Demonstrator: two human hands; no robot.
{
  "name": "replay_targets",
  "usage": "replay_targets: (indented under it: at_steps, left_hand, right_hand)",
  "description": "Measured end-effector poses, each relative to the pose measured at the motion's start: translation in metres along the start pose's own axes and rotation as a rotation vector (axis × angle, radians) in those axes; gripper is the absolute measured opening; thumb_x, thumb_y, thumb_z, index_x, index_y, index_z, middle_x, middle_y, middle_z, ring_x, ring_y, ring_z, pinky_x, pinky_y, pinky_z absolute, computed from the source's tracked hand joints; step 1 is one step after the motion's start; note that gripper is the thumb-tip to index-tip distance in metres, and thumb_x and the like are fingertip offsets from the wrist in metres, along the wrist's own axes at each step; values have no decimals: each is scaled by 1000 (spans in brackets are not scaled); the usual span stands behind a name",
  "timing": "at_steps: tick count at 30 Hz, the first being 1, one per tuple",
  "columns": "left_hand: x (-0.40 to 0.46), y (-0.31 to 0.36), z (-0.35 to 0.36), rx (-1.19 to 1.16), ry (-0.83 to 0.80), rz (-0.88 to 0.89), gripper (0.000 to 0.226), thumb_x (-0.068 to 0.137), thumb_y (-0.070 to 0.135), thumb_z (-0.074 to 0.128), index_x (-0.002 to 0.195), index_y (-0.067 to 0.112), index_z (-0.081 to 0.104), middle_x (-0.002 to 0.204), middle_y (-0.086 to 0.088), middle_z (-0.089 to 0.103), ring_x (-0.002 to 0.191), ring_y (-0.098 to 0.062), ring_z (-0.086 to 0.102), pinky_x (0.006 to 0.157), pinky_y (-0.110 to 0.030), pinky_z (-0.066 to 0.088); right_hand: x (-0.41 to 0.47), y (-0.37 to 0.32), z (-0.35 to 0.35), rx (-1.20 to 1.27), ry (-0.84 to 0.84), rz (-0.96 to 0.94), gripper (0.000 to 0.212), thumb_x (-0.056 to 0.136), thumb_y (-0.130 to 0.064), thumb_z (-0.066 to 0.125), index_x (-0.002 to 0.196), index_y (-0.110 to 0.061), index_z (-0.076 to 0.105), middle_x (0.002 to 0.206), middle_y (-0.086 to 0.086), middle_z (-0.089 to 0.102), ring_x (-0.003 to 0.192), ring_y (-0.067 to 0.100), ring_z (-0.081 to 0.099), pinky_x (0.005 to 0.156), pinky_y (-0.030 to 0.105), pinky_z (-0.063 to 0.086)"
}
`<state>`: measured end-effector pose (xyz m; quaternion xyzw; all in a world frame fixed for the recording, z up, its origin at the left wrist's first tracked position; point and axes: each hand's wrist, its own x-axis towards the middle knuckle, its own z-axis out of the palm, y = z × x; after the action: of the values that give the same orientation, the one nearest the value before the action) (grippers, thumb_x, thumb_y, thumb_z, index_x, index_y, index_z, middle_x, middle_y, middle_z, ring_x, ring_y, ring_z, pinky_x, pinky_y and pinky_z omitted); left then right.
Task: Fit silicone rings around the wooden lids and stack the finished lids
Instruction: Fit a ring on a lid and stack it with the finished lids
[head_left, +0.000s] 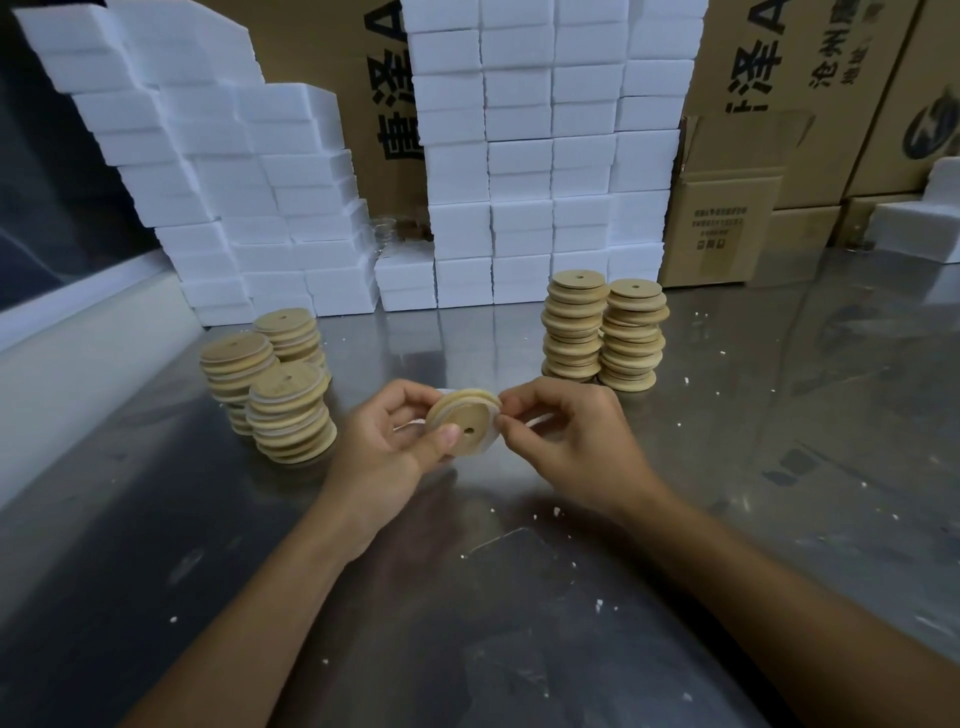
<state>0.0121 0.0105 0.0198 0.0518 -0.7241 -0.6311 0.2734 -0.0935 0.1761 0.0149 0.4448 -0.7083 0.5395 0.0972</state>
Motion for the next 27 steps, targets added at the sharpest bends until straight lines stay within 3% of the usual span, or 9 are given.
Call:
replay_targets:
  at_steps: [3, 6, 13, 17, 23, 27]
  left_hand:
    - [-2, 2, 4, 272, -16, 162, 34, 76, -1, 77, 89, 29, 67, 90, 13, 73, 85, -9, 69, 73, -18, 54]
    - [-4, 5, 8, 426, -38, 278, 34, 77, 11, 79, 89, 40, 67, 88, 16, 71, 83, -8, 66, 67, -15, 52]
    - [-6, 11, 10, 470, 7, 368, 39, 77, 18, 80, 93, 50, 64, 88, 23, 70, 82, -6, 67, 65, -18, 55]
    - [-4, 8, 12, 328, 13, 294, 26, 80, 21, 78, 87, 46, 73, 84, 11, 74, 76, -18, 70, 60, -31, 59]
    - [-3, 9, 13, 263, -4, 273, 27, 85, 22, 73, 86, 49, 74, 83, 11, 75, 72, -14, 71, 55, -23, 57]
    - [-1, 8, 11, 309, -28, 263, 33, 83, 15, 75, 83, 48, 72, 84, 20, 73, 75, -7, 69, 59, -20, 56]
  right_hand:
    - [0, -6, -1, -98, -20, -93, 6, 84, -8, 72, 89, -9, 74, 87, -4, 74, 79, 10, 69, 74, 30, 58]
    - [0, -10, -1, -217, -44, -221, 4, 84, -11, 72, 86, -8, 72, 89, 2, 74, 80, 17, 68, 70, 39, 55]
    - [0, -11, 1, -268, -37, -278, 11, 87, -15, 71, 94, -6, 72, 92, 6, 75, 80, 19, 70, 68, 41, 56]
    - [1, -10, -3, -256, -16, -294, 13, 86, -13, 74, 96, -4, 75, 96, 4, 76, 81, 14, 70, 70, 35, 57]
    - [1, -8, -1, -230, 13, -283, 10, 88, -13, 74, 94, -6, 78, 98, 3, 76, 88, 15, 72, 72, 37, 57]
    - [-1, -6, 2, -70, 49, -125, 8, 87, -7, 73, 94, -6, 76, 94, 0, 75, 87, 9, 71, 73, 27, 59]
